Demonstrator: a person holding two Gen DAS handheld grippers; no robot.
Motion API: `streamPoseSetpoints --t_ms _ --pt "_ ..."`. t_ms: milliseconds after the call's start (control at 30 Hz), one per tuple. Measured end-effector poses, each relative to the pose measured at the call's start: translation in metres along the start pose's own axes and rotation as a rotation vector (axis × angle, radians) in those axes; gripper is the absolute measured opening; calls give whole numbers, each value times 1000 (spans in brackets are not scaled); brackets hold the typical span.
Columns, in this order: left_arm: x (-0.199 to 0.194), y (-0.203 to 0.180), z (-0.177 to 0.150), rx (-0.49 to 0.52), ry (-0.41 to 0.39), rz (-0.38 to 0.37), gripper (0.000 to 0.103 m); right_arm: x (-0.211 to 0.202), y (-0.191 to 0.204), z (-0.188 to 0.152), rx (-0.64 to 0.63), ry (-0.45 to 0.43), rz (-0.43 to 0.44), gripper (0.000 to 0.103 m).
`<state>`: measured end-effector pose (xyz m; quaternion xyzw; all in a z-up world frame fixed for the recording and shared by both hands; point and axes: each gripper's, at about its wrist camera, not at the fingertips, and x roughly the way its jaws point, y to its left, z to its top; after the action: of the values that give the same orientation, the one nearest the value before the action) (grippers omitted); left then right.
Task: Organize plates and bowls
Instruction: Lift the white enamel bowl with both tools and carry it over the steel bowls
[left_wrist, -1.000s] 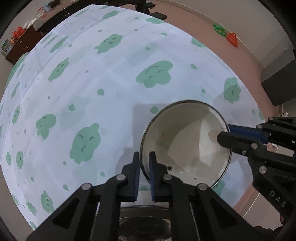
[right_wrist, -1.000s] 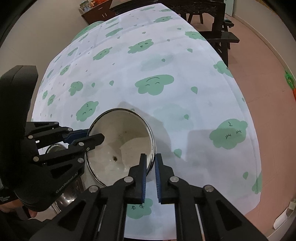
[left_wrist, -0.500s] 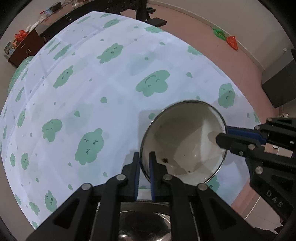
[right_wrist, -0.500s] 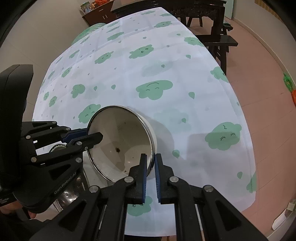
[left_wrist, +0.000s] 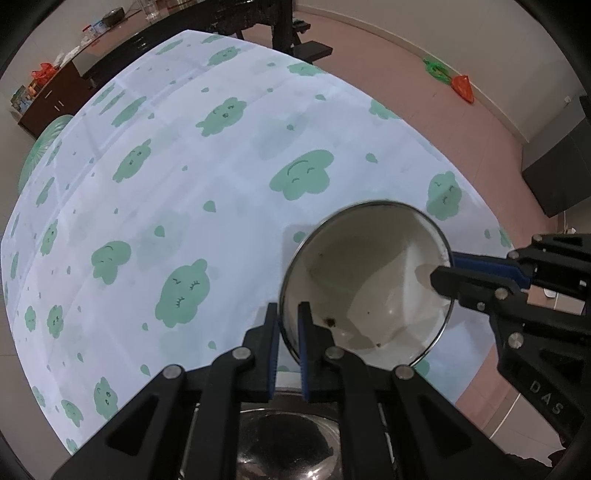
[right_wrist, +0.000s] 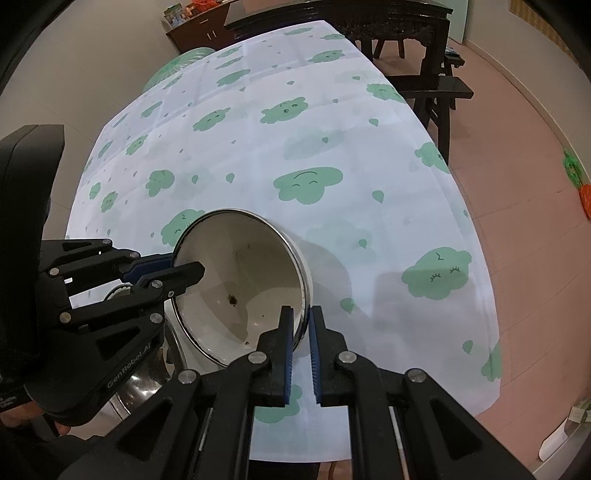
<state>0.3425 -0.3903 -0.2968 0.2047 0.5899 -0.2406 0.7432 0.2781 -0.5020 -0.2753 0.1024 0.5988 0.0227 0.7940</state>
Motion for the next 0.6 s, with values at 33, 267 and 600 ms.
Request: streamPoseSetpoints --t_ms 33,267,600 --pt "-1 0 0 0 -1 0 6 0 0 0 0 -1 -1 10" --pt "-9 3 0 -11 -10 7 6 -9 6 2 -20 -6 -3 10" --pt "-24 13 -5 -39 -29 17 6 -24 21 7 -51 -25 3 10"
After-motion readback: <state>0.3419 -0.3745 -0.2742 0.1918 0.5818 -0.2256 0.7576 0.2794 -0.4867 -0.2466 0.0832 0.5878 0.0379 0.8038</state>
